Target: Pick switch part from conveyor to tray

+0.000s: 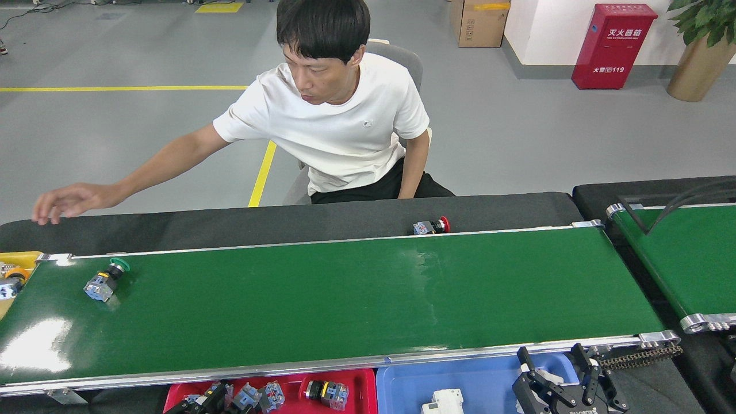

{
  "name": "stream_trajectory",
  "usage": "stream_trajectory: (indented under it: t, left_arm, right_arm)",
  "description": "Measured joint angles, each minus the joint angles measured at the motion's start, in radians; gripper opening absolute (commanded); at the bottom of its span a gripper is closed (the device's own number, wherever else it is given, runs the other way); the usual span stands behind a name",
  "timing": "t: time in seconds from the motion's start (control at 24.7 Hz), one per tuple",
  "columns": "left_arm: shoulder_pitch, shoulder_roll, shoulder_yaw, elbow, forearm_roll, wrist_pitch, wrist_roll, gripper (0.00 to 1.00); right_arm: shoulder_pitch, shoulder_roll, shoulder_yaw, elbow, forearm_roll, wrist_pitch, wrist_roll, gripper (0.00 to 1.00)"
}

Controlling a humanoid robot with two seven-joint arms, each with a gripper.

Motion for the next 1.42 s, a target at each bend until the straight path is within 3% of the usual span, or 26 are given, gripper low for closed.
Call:
stream_trajectory:
  t: [0.08, 0.24, 0.36, 0.49, 0.57, 0.69, 0.77, 0.97, 1.42]
  left_arm:
    - [0.0, -0.009, 0.028, 0.0, 0.0, -0.002, 0.0, 1.0]
    - [0.009, -0.116, 0.203, 0.0, 0.025, -0.009, -0.003, 1.0]
    - [0.01, -0.151, 0.342, 0.0, 0.082, -0.012, -0.062, 1.0]
    - [0.01, -0.155, 0.435, 0.008, 0.123, -0.005, -0.105, 1.0]
    - [0.008, -0.17, 0.473, 0.035, 0.126, 0.022, -0.117, 1.0]
    - [0.002, -0.176, 0.497, 0.098, 0.129, 0.063, -0.12, 1.0]
    - [-0.005, -0.176, 0.501, 0.133, 0.136, 0.075, -0.123, 1.0]
    - [-0.031, -0.176, 0.5, 0.16, 0.144, 0.081, -0.121, 1.0]
    - [-0.067, -0.178, 0.497, 0.153, 0.182, 0.094, -0.105, 1.0]
  right_arm:
    - [-0.009, 0.006, 0.0, 0.0, 0.009, 0.023, -0.002, 0.98]
    - [-0.011, 0.006, 0.021, 0.001, 0.019, 0.094, 0.002, 0.98]
    - [-0.011, 0.0, 0.027, 0.001, 0.019, 0.107, 0.004, 0.98]
    - [-0.009, -0.025, 0.03, 0.001, 0.014, 0.111, 0.005, 0.98]
    - [-0.005, -0.072, 0.038, 0.001, 0.008, 0.114, 0.003, 0.98]
    - [-0.005, -0.157, 0.082, 0.001, -0.027, 0.12, -0.011, 0.98]
    - [-0.004, -0.18, 0.094, 0.001, -0.064, 0.123, -0.027, 0.98]
    - [0.001, -0.183, 0.097, 0.001, -0.087, 0.124, -0.088, 0.98]
    - [0.009, -0.192, 0.098, 0.001, -0.102, 0.124, -0.092, 0.99]
